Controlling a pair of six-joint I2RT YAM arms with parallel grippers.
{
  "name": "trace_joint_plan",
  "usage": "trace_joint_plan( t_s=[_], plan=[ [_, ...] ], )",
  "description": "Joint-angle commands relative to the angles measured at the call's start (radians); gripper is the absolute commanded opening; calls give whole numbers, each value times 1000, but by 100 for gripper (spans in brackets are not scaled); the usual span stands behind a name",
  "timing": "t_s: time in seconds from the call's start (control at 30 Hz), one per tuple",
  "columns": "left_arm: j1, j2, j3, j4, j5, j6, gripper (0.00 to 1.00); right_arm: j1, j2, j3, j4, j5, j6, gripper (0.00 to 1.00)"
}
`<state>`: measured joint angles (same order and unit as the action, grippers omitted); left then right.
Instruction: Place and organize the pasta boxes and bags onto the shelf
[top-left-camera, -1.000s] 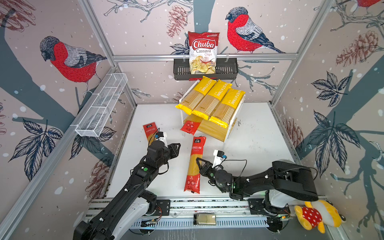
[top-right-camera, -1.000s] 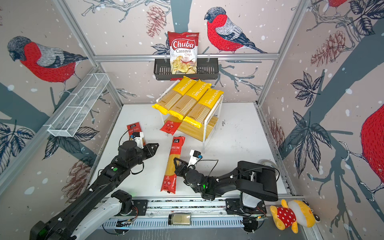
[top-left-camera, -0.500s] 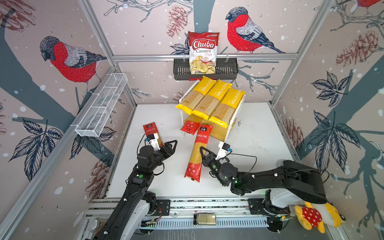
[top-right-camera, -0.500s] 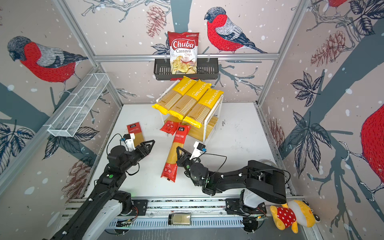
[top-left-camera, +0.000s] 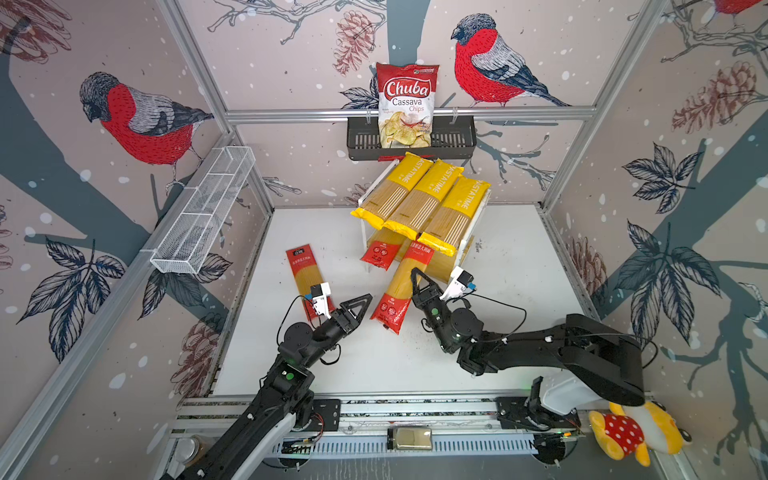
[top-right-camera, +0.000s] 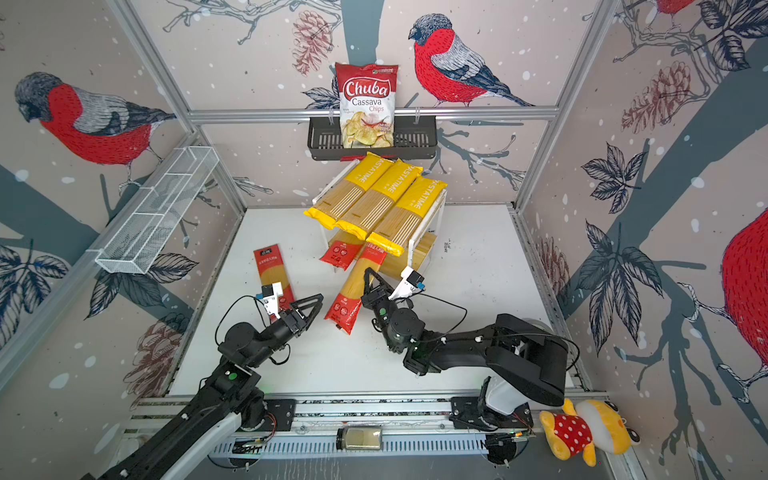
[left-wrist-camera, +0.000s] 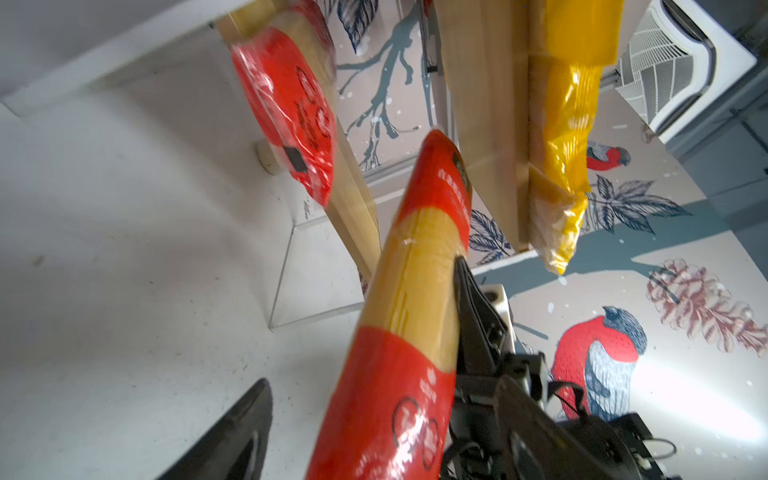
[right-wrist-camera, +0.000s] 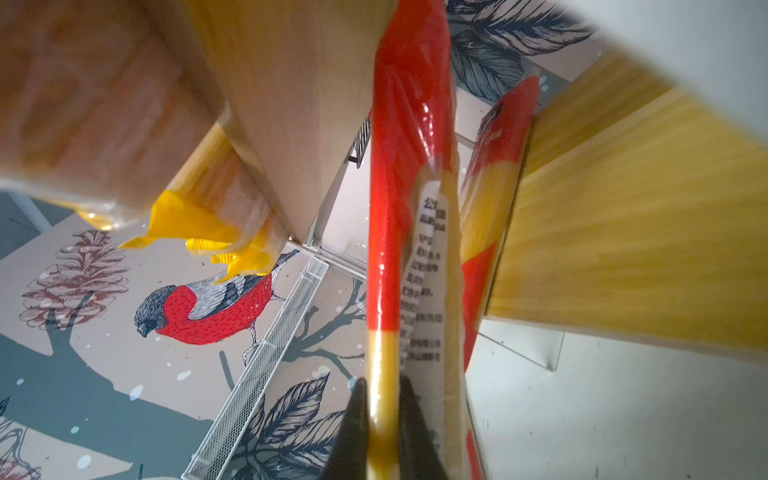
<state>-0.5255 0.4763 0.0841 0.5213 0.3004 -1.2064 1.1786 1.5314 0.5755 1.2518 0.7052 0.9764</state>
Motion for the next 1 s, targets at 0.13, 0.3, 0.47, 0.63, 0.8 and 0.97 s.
trace_joint_plan(
  t_s=[0.13, 0.3, 0.47, 0.63, 0.8, 0.97],
  plan=[
    [-165, 51, -47, 162, -212, -36, 83, -18, 35, 52, 194, -2, 51, 0],
    [-183, 148, -46, 252, -223, -48, 82, -22, 55, 50, 227, -9, 70, 0],
    [-183, 256, -11, 364, -231, -37, 76, -17, 69, 41, 221, -28, 117, 0],
    [-186, 322, 11, 435, -239, -47, 60, -20, 69, 40, 174, -14, 138, 1],
    [-185, 315, 8, 435, -250, -38, 49, -40, 89, 27, 187, -15, 177, 2],
    [-185, 321, 2, 445, -250, -19, 46, -53, 93, 22, 172, -32, 204, 3]
  ],
)
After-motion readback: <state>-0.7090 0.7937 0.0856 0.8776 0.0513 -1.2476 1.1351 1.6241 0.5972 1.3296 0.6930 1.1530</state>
